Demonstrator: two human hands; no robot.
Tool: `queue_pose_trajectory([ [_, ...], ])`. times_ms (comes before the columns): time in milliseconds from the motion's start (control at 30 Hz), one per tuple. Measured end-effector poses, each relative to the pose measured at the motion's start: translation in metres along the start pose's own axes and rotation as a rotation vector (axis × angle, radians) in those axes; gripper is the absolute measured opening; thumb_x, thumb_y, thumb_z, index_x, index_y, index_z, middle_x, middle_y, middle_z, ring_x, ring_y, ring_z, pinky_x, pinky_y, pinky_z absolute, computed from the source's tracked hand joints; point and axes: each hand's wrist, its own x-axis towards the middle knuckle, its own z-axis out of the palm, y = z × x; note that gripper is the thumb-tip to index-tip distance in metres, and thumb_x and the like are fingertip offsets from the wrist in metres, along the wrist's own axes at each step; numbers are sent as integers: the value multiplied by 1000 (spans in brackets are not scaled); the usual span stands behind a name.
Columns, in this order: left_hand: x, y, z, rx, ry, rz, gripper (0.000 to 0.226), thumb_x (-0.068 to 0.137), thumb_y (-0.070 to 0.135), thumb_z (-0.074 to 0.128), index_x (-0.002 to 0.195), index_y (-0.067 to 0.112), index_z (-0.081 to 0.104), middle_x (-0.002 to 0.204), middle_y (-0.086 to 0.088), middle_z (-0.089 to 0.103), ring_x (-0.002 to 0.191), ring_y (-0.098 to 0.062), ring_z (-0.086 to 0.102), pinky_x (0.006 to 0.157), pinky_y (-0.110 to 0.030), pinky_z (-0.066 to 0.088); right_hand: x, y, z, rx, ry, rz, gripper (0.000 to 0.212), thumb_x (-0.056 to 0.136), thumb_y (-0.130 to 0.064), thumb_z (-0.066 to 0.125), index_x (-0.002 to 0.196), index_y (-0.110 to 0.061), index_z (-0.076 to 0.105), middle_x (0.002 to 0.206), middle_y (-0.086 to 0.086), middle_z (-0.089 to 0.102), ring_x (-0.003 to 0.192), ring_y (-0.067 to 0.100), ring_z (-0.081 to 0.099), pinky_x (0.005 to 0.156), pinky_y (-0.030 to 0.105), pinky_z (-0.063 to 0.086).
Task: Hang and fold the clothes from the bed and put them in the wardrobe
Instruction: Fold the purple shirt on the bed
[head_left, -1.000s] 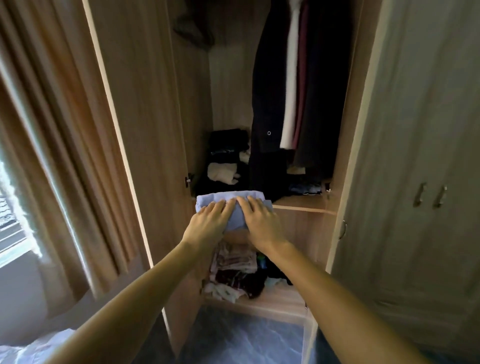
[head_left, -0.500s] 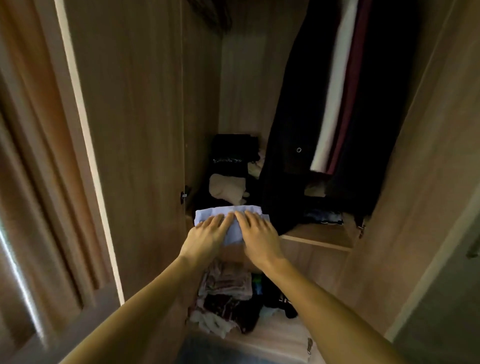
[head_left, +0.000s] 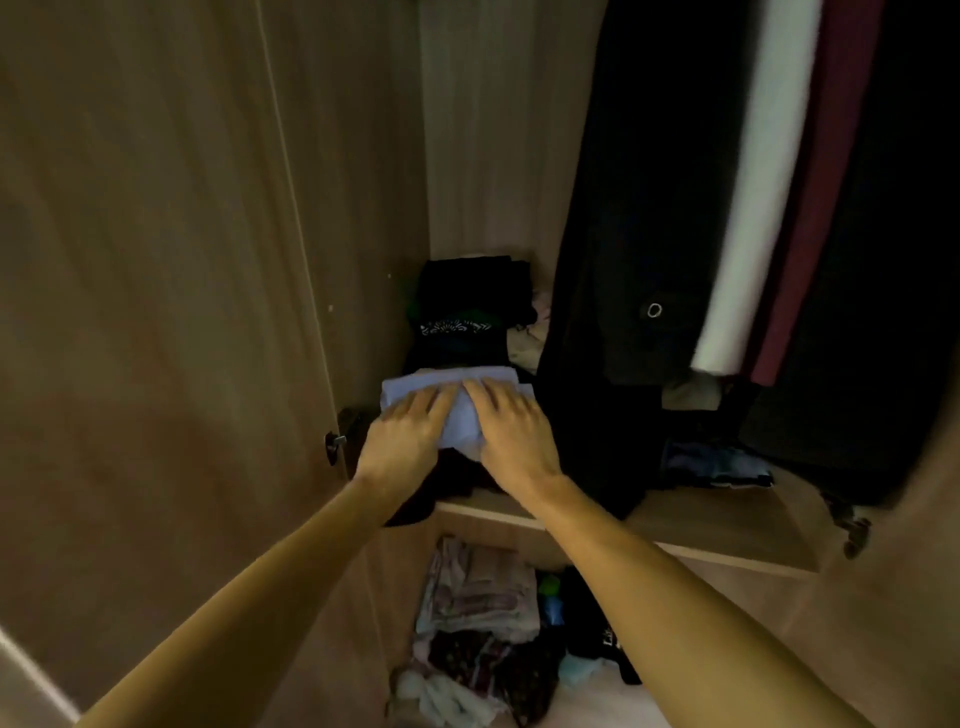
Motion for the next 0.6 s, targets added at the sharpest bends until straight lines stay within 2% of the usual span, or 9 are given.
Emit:
queue_pose_trajectory([
  [100,55,-25,32,65,-1,-65,59,66,2,81,120,4,57,103,-23,61,74,-38,62,56,-39,52,51,27,27,8,3,76,71,68,-11,74,135,-9,48,125,19,57,113,38,55,98,50,44],
  [167,75,-37,60,98,-92,-104,64,64,10,85,122,8,57,104,-23,60,81,-40,62,65,-44,52,73,42,53,-25,-108,171,69,86,-20,61,147,-16,29,146,17,37,136,37,32,113,51,24],
  [233,72,-47,97,69,-254,-137,78,63,20,86,133,11,51,113,-24,59,94,-41,61,74,-49,52,71,54,94,14,-335,225,73,93,-32,53,152,-21,11,155,15,17,143,33,12,117,49,11],
  [300,51,-46,128,-37,-378,-153,93,65,31,82,143,14,35,121,-27,57,100,-44,61,77,-53,51,52,63,126,164,-486,247,75,95,-37,50,152,-23,3,157,13,9,144,29,8,118,44,9],
  [367,33,-43,145,-94,-452,-161,101,61,46,75,143,17,25,123,-27,57,100,-44,62,72,-52,52,37,74,143,276,-479,258,78,97,-37,50,151,-24,-6,160,10,-1,146,24,2,118,37,3],
  [433,27,-45,153,-104,-439,-179,110,59,54,76,144,25,11,138,-24,45,117,-43,52,83,-56,48,32,82,147,264,-444,205,84,95,-40,51,149,-25,-12,159,8,-11,147,24,-5,117,40,-2],
  [467,29,-47,155,-95,-431,-181,122,52,55,82,144,27,7,140,-24,44,119,-44,51,83,-58,48,30,83,146,229,-450,160,91,93,-43,54,146,-27,-19,156,6,-19,146,25,-12,116,43,-6],
  [533,30,-47,161,-85,-548,-243,147,29,54,91,146,22,9,132,-23,52,107,-44,58,67,-57,54,26,81,144,172,-462,71,111,86,-48,61,134,-36,-38,147,3,-33,139,25,-29,110,46,-18],
  [600,31,-49,172,-74,-638,-306,157,18,54,91,147,18,10,128,-21,56,99,-42,63,54,-49,56,25,77,151,165,-423,30,123,79,-46,70,130,-46,-42,149,6,-27,140,32,-22,109,51,-18],
])
